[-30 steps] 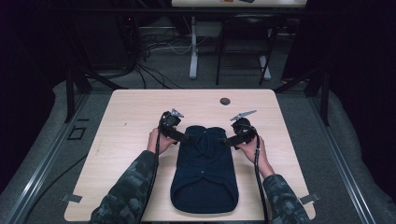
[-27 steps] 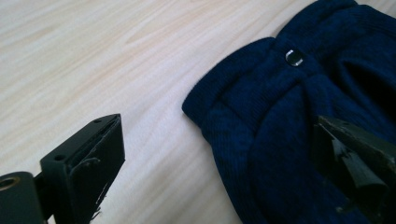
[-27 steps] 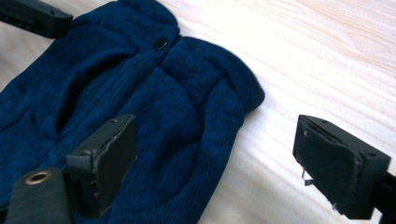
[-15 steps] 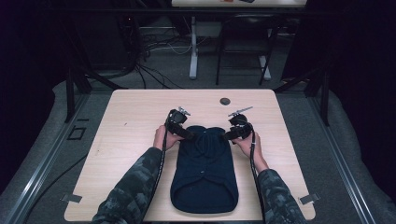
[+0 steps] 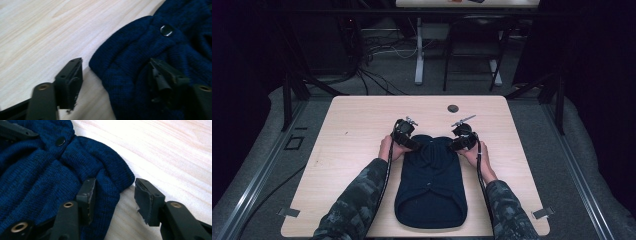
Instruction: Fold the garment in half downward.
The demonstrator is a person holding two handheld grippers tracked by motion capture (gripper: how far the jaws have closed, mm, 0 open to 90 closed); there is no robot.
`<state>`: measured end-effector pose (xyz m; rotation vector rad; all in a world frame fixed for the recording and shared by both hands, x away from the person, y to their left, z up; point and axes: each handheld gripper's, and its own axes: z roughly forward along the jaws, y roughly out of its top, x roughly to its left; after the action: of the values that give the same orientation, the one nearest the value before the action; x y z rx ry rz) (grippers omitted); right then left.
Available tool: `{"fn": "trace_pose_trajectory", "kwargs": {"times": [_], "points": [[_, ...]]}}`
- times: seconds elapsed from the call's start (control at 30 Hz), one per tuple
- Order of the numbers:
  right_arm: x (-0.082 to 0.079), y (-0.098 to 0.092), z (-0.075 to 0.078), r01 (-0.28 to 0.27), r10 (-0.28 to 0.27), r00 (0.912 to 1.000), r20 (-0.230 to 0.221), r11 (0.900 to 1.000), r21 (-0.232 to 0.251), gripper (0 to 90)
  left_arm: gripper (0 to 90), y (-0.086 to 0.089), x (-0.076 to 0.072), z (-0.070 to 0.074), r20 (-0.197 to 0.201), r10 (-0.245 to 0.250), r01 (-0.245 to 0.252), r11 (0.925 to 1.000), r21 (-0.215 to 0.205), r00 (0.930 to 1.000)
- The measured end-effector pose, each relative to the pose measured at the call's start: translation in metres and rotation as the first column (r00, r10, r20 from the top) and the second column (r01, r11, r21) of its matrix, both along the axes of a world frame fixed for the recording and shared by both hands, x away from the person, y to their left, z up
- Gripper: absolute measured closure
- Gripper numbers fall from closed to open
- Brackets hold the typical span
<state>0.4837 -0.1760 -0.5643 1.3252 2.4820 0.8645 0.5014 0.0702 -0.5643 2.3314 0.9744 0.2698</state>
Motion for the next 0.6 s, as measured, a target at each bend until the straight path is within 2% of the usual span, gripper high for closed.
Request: {"fn": "trace_pose_trajectory", "kwargs": {"times": [0.07, 0.2, 0.23, 0.27, 0.3, 0.47, 0.6], "points": [[-0.0002, 0.0008, 0.0012, -0.025, 0.024, 0.9997, -0.004, 0.999, -0.022, 57.5, 38.1, -0.0001, -0.0004, -0.0002, -0.003, -0.005, 0.005, 1.0000, -0.006, 1.0000], [-0.0007, 0.0014, 0.0012, -0.040, 0.040, 0.9992, -0.003, 0.999, -0.023, 62.2, 41.6, 0.0022, 0.0006, -0.0019, -0.018, -0.009, 0.009, 0.9994, -0.034, 0.9998], [-0.0010, 0.0019, 0.0012, -0.045, 0.045, 0.9990, -0.005, 0.999, -0.020, 63.8, 42.1, 0.0025, 0.0007, -0.0017, -0.021, -0.014, 0.013, 0.9993, -0.034, 0.9997], [-0.0020, 0.0040, -0.0008, -0.030, 0.030, 0.9995, 0.009, 1.000, 0.006, 66.1, 44.6, 0.0024, 0.0005, -0.0016, -0.023, -0.016, 0.015, 0.9992, -0.036, 0.9996], [-0.0012, 0.0030, 0.0012, -0.052, 0.052, 0.9986, -0.006, 0.999, -0.017, 67.6, 46.4, 0.0015, 0.0000, -0.0011, -0.024, -0.023, 0.022, 0.9992, -0.034, 0.9994], [-0.0020, 0.0044, 0.0012, -0.051, 0.051, 0.9987, -0.011, 0.999, -0.007, 72.6, 53.4, 0.0010, -0.0009, -0.0006, -0.031, -0.036, 0.034, 0.9984, -0.044, 0.9989], [-0.0027, 0.0054, 0.0012, -0.043, 0.043, 0.9990, -0.012, 0.999, -0.004, 75.2, 62.8, 0.0010, -0.0016, -0.0001, -0.041, -0.057, 0.054, 0.9972, -0.052, 0.9975]]}}
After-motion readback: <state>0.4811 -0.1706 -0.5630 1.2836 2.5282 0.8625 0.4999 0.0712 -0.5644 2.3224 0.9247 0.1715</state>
